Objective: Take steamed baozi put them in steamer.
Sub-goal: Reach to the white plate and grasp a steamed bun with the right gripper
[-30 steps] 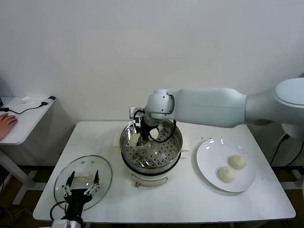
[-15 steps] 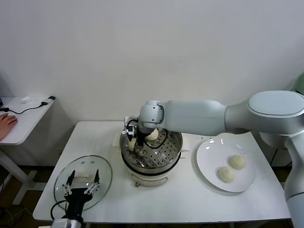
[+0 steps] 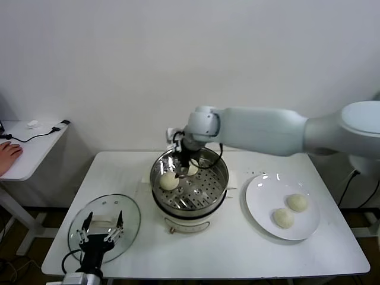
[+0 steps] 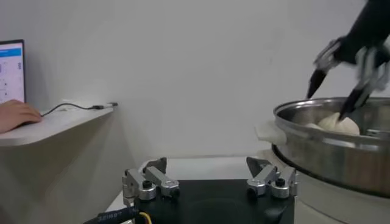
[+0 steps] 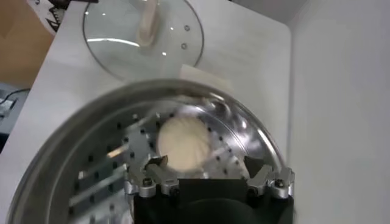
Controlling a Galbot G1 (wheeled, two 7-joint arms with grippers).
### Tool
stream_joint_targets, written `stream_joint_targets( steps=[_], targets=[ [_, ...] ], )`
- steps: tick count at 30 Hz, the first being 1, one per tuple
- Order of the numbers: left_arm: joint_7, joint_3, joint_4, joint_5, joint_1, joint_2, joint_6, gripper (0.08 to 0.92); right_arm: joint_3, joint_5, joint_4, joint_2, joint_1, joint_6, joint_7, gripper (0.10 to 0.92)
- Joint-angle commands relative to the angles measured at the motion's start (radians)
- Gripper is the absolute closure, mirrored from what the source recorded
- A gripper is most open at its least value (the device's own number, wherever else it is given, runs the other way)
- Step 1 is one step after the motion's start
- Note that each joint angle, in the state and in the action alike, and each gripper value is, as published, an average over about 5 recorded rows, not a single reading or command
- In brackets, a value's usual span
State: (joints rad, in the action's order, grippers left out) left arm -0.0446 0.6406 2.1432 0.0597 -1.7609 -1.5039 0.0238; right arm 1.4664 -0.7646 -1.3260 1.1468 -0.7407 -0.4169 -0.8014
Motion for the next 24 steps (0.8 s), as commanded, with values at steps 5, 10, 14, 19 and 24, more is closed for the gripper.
stream_joint_targets(
  steps=[5,10,14,19,24],
  targets=[
    [0.001,0.005,-0.009,0.011,0.015,0.012,0.003,0.177,0.231,0.209,-0.074,-0.519,-0.250,0.257,-0.327,0.203],
    [0.001,0.004,-0.015,0.012,0.018,0.010,0.002,0.177,0.332,0.306,-0.151,-0.633,-0.188,0.245,-0.297,0.203],
    [0.000,0.004,-0.021,0.012,0.020,0.005,0.002,0.177,0.301,0.355,-0.195,-0.700,-0.072,0.213,-0.265,0.203],
    [0.001,0.002,-0.023,0.009,0.022,-0.001,0.004,0.177,0.187,0.409,-0.182,-0.731,0.086,0.196,-0.245,0.203],
    [0.002,0.002,-0.027,0.008,0.021,-0.004,0.008,0.177,0.096,0.455,-0.151,-0.736,0.222,0.187,-0.224,0.203]
  ],
)
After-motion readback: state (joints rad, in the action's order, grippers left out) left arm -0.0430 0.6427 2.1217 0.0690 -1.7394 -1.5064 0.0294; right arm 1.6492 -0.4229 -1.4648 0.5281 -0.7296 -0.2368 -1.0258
